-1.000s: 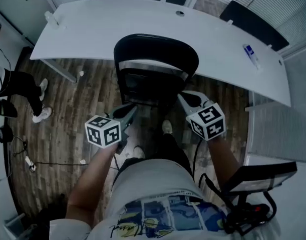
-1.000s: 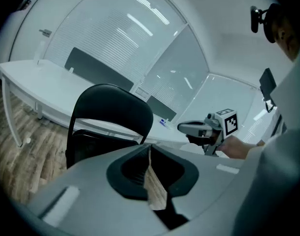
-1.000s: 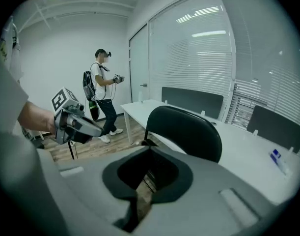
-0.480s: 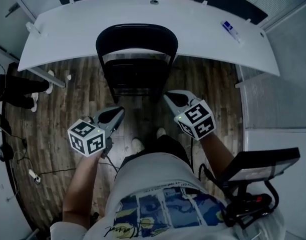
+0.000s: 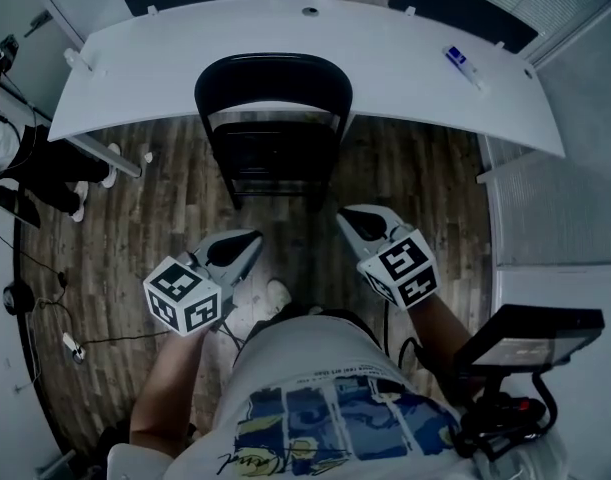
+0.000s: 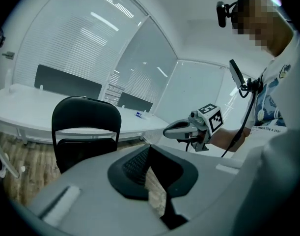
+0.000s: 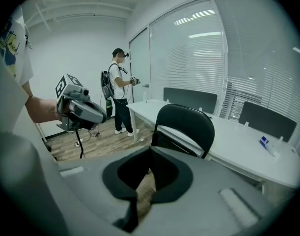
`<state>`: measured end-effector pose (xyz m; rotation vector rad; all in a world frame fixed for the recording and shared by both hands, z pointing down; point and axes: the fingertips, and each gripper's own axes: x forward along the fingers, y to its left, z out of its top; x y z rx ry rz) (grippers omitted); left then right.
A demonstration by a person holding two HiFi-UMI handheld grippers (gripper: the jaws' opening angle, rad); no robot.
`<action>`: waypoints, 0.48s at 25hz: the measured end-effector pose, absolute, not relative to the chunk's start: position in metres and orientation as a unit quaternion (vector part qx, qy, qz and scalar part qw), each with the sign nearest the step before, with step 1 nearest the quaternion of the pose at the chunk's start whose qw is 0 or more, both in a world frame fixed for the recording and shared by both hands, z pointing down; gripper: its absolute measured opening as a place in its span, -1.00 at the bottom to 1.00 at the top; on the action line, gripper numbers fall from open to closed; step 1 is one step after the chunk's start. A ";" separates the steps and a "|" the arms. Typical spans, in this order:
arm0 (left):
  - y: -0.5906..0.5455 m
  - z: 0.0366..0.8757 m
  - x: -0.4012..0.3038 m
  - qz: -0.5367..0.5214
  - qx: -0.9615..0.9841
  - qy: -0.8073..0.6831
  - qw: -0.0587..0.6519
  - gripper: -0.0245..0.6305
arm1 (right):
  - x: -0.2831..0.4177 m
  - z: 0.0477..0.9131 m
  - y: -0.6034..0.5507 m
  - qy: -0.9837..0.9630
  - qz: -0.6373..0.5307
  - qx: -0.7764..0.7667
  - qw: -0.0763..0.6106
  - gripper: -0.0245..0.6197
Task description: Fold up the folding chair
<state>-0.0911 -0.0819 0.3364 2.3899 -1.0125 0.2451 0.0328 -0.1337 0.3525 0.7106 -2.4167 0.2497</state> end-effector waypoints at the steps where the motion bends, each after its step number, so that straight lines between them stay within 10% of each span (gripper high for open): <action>1: -0.080 0.335 -0.087 0.092 0.882 -0.378 0.265 -0.92 | 0.038 0.351 -0.130 -0.911 0.094 0.267 0.300 -0.91; 12: -0.034 0.320 -0.033 0.103 0.876 -0.394 0.259 -0.92 | 0.092 0.337 -0.079 -0.920 0.095 0.260 0.279 -0.91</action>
